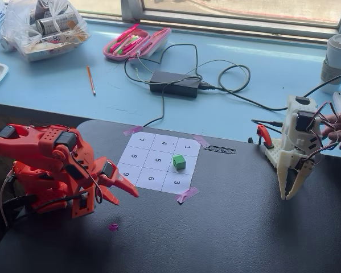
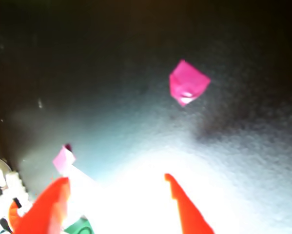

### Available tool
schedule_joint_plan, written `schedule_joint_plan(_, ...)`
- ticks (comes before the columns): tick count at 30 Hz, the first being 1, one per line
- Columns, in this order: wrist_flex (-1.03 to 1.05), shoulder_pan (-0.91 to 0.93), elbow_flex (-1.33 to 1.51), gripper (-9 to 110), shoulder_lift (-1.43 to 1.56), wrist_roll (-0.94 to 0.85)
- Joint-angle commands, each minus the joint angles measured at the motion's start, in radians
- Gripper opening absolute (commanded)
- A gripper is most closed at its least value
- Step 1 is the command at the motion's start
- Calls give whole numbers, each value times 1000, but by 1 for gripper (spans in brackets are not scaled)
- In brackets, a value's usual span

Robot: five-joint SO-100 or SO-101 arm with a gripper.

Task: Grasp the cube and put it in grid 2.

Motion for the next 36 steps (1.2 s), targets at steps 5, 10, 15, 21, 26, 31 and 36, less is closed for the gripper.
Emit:
schedule_joint_plan(5, 92, -8, -8, 5, 41, 5)
schedule_joint_plan(10, 123, -18, 9, 0, 41, 15)
schedule_joint_plan(15, 156, -40, 25, 0, 41, 25)
schedule_joint_plan(21, 178, -40, 18, 0, 41, 26)
schedule_joint_plan(26, 179, -49, 18, 0, 41, 18)
schedule_joint_plan(31, 179, -69, 18, 0, 41, 5)
schedule_joint_plan(36, 181, -83, 18, 0, 41, -14)
